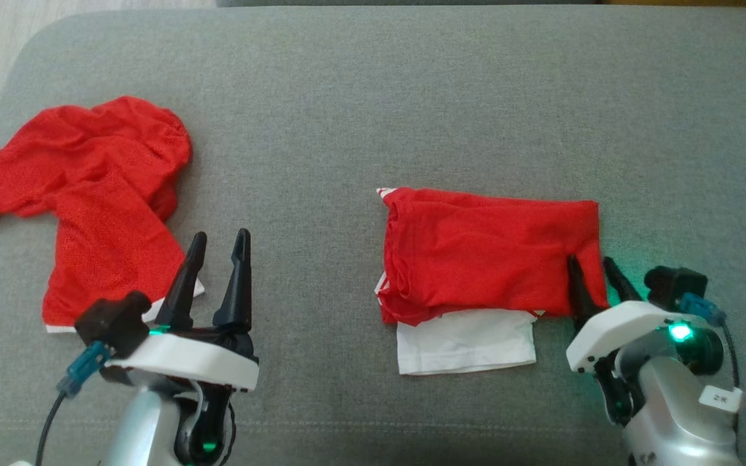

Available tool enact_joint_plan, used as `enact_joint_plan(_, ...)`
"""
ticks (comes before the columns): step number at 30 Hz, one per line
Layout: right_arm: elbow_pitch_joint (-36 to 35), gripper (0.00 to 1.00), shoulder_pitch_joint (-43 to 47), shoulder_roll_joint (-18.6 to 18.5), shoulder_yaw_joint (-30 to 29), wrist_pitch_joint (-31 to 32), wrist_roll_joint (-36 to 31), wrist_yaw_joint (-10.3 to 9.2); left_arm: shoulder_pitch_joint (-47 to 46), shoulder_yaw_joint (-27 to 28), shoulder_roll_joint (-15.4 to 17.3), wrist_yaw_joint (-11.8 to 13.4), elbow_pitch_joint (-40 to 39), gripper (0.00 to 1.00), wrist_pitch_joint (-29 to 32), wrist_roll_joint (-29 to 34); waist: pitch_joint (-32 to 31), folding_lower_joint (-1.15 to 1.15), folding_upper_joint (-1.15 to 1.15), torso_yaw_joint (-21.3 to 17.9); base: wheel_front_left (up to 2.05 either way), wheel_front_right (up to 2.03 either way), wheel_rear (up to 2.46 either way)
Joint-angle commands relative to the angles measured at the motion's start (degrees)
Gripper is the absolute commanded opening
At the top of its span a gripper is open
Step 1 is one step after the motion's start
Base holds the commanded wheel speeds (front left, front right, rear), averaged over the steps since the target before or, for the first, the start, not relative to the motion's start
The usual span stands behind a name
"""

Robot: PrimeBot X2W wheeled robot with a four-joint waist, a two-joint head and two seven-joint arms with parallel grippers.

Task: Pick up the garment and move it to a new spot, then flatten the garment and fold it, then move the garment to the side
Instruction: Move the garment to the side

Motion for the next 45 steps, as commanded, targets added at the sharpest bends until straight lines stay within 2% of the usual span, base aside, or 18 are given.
enact_joint_plan(1, 0.2, 0.00, -1.9, 0.0, 2.0, -0.4, -0.5, 0.37, -2.5, 1.6, 0.3, -0.4, -1.5, 1.00, -0.7, 0.5, -0.2, 0.00, 0.00, 0.0, 0.00, 0.00, 0.00)
enact_joint_plan(7, 0.5, 0.00, -4.7, -0.6, 2.2, -4.8, -6.9, 0.37, -2.5, 1.9, 0.3, -0.4, -1.4, 1.00, -0.7, 0.4, -1.2, 0.00, 0.00, -0.5, 0.00, 0.00, 0.00)
enact_joint_plan(14, -6.1, 0.00, -8.4, -3.3, 6.8, -6.8, -13.8, 0.37, -3.1, 1.1, 0.3, -0.4, -1.9, 1.00, -0.7, 0.3, -1.7, 0.00, 0.00, -1.6, 0.00, 0.00, 0.00)
enact_joint_plan(21, -11.4, 0.00, -15.0, -7.6, 13.0, -2.2, -12.8, 0.37, -6.2, -1.6, 1.0, -0.4, -2.7, 1.00, -0.7, 0.0, 0.2, 0.00, 0.00, -3.7, 0.00, 0.00, 0.00)
enact_joint_plan(26, -11.4, 0.00, -20.7, -10.9, 13.7, 2.2, -10.0, 0.37, -9.0, -2.8, 2.1, -0.4, -3.5, 1.00, -0.7, -0.7, 3.0, 0.00, 0.00, -5.1, 0.00, 0.00, 0.00)
enact_joint_plan(30, -9.1, 0.00, -26.3, -14.4, 10.8, 6.0, -8.3, 0.37, -11.5, -3.5, 3.6, -0.4, -4.6, 1.00, -0.7, -1.5, 6.9, 0.00, 0.00, -6.2, 0.00, 0.00, 0.00)
enact_joint_plan(35, -5.3, 0.00, -31.7, -17.5, 2.2, 8.5, -11.1, 0.37, -13.4, -3.6, 5.4, -0.4, -6.1, 1.00, -0.7, -2.6, 11.2, 0.00, 0.00, -7.1, 0.00, 0.00, 0.00)
enact_joint_plan(38, -4.2, 0.00, -33.9, -15.9, -6.1, 9.5, -15.8, 0.37, -13.7, -3.1, 6.4, -0.4, -6.7, 1.00, -0.7, -3.3, 13.3, 0.00, 0.00, -7.6, 0.00, 0.00, 0.00)
enact_joint_plan(45, -5.3, 0.00, -34.1, -11.3, -12.1, 9.4, -21.9, 0.37, -13.3, -2.7, 7.1, -0.4, -6.9, 1.00, -0.7, -3.9, 14.1, 0.00, 0.00, -7.7, 0.00, 0.00, 0.00)
